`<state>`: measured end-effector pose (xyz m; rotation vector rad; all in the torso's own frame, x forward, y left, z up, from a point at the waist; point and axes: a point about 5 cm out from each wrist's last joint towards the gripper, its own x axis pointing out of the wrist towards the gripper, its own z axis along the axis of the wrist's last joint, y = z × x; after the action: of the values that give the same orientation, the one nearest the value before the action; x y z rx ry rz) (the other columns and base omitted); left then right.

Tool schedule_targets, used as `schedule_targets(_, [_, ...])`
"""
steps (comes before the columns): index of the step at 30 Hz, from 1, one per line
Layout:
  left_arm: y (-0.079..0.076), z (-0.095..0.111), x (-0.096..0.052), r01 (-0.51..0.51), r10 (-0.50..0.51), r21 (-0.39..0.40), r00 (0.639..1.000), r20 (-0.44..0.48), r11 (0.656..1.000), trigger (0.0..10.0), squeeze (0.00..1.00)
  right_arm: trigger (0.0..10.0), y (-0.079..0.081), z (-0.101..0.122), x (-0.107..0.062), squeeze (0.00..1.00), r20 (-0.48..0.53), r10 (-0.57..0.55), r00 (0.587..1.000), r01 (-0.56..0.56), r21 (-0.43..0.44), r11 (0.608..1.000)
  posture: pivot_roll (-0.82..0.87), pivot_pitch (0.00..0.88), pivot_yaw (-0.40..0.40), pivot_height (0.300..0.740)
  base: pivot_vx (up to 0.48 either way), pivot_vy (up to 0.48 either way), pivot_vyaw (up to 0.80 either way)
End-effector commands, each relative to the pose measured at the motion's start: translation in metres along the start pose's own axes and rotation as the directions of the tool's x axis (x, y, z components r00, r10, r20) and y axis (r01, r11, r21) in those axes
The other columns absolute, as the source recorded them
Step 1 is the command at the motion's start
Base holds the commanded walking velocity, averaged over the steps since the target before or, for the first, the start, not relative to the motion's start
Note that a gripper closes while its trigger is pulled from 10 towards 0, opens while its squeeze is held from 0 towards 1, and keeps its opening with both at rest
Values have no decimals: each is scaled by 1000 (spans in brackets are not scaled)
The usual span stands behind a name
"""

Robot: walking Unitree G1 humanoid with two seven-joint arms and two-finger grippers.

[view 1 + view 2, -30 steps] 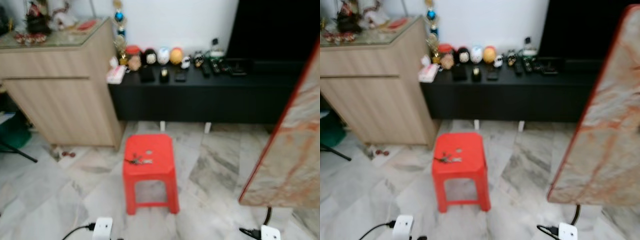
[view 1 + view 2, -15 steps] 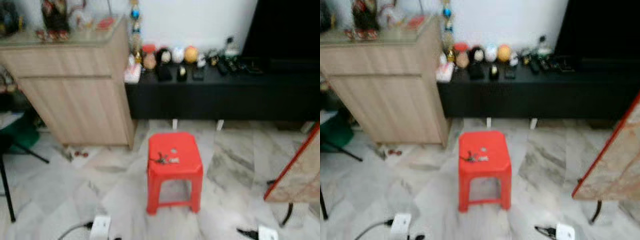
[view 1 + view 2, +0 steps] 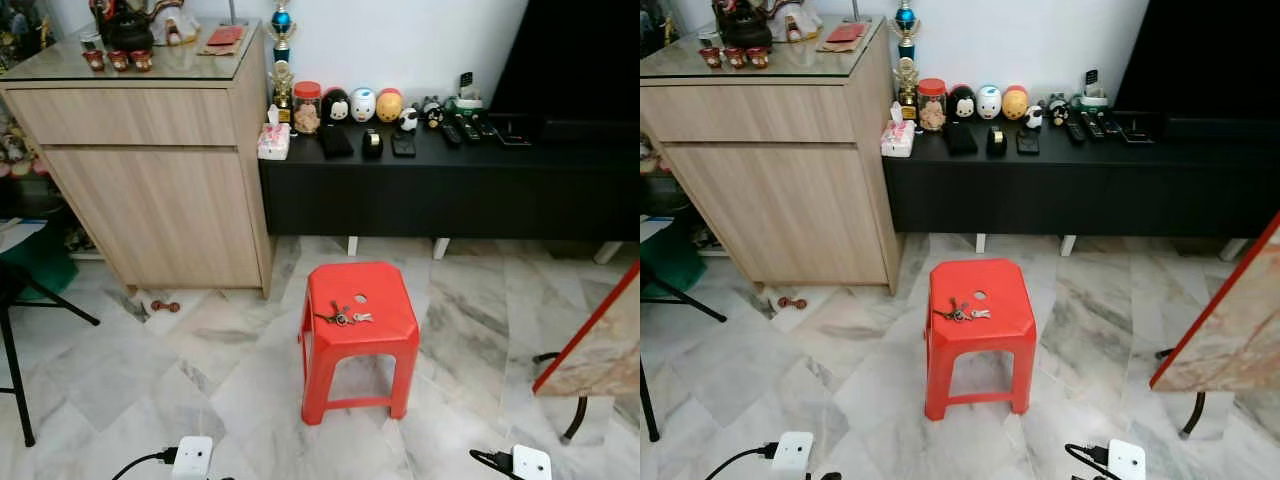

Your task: Hang keys on a hook

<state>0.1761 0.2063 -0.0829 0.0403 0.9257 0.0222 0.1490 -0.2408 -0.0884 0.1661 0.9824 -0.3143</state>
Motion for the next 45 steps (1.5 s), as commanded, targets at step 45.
schedule_targets(45, [-3,-4,0,2,-3,-21,1000,-14,1000,10000,0,10000,-1,2,0,0,29,7,1000,-8,12,1000,37,5,-10,740,144,0,389])
